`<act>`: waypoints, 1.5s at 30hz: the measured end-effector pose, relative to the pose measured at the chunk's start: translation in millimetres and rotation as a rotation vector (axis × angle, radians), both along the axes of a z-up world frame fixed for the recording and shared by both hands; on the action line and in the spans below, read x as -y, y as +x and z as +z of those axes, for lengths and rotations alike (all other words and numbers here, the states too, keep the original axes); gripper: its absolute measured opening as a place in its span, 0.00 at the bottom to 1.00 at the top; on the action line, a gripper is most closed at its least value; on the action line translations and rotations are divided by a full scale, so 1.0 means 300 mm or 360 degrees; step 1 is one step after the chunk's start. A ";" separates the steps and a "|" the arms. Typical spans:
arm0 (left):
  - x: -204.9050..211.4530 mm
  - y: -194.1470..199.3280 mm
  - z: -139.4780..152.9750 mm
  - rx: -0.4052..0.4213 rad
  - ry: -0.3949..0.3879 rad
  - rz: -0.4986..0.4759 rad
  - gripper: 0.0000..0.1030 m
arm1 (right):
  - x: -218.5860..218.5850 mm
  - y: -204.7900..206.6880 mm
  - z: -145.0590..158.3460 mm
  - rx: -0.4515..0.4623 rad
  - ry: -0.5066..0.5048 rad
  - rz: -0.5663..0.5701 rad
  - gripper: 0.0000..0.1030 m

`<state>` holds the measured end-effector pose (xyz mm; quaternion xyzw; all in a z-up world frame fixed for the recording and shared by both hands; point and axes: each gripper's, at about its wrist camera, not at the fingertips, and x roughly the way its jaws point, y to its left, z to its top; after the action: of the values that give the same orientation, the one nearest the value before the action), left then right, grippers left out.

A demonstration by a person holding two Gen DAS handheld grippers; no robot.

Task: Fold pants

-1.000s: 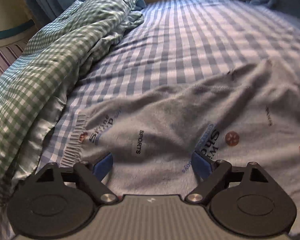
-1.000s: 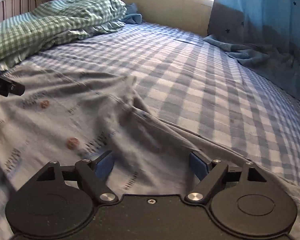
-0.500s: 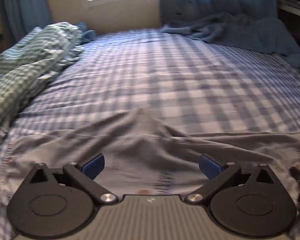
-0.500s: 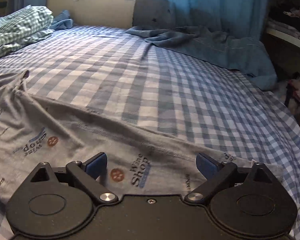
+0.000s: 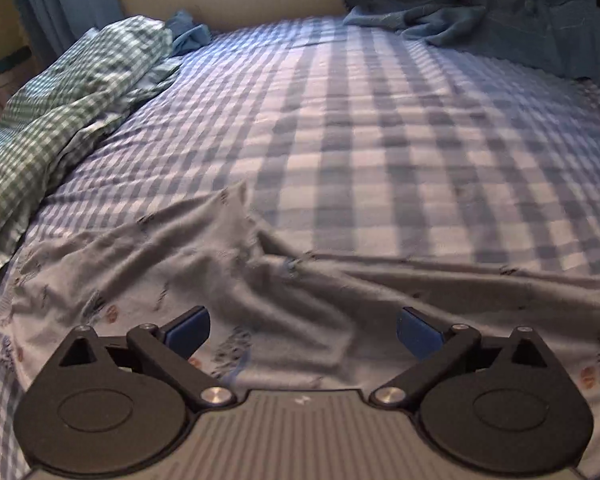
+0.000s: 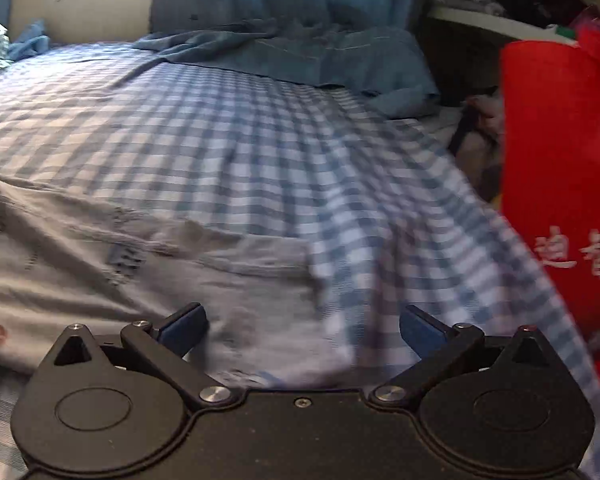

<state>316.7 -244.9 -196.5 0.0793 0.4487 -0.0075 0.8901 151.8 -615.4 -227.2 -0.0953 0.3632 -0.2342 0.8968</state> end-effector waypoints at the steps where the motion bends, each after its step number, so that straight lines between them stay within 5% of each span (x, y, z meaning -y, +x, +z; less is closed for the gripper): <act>1: 0.057 -0.018 0.008 0.0032 -0.0044 -0.0091 0.99 | 0.010 -0.026 0.024 0.0039 0.0037 -0.0059 0.99; 4: 0.276 -0.056 0.024 0.0085 -0.0227 -0.0493 1.00 | 0.046 -0.133 0.092 0.0251 0.0568 -0.0104 0.99; 7: 0.518 -0.069 0.008 0.0043 -0.0318 -0.0941 0.99 | 0.086 -0.181 0.075 0.0372 0.1322 -0.0071 0.96; 9: 0.661 -0.075 -0.027 0.0014 -0.0296 -0.1223 0.99 | 0.115 -0.187 0.032 0.0423 0.1691 -0.0131 0.94; 11: 0.773 -0.082 -0.083 -0.0056 -0.0203 -0.1382 0.99 | 0.142 -0.186 -0.018 0.0445 0.1865 -0.0314 0.89; 13: 0.848 -0.072 -0.148 -0.0136 -0.0057 -0.1430 1.00 | 0.163 -0.191 -0.051 0.0436 0.1851 -0.0524 0.77; 14: 0.868 -0.071 -0.173 -0.0165 -0.0005 -0.1441 1.00 | 0.175 -0.199 -0.062 0.0471 0.1845 -0.0634 0.63; 19: 0.863 -0.047 -0.166 -0.0243 -0.0058 -0.1359 1.00 | 0.208 -0.206 -0.086 0.0644 0.1920 -0.0902 0.54; 22: 0.872 -0.022 -0.118 -0.0300 -0.0066 -0.1254 0.99 | 0.214 -0.216 -0.088 0.0670 0.1882 -0.1007 0.35; 24: 0.878 0.007 -0.069 -0.0349 -0.0129 -0.1189 0.98 | 0.216 -0.206 -0.083 0.0645 0.1816 -0.1063 0.13; 25: 0.880 0.026 -0.045 -0.0406 -0.0190 -0.1160 0.96 | 0.213 -0.198 -0.077 0.0646 0.1773 -0.1051 0.13; 30: 0.879 0.121 0.043 -0.0940 -0.0719 -0.1035 0.92 | 0.119 -0.142 0.026 0.0522 0.1230 -0.0674 0.08; 33: 0.914 0.135 0.053 -0.1112 -0.0857 -0.1024 0.90 | 0.033 -0.113 0.075 0.0420 0.0942 -0.0421 0.06; 41: 1.035 0.087 0.057 -0.1183 -0.0691 -0.1095 0.89 | -0.171 -0.040 0.131 0.0202 0.0455 0.0044 0.05; 45: 1.045 0.068 0.028 -0.1215 -0.0595 -0.1058 0.73 | -0.215 -0.018 0.133 0.0144 0.0371 0.0143 0.05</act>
<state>337.2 -558.3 -188.2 0.0488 0.6821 -0.3969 0.6122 146.4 -550.7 -187.2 0.0041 0.3424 -0.1540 0.9268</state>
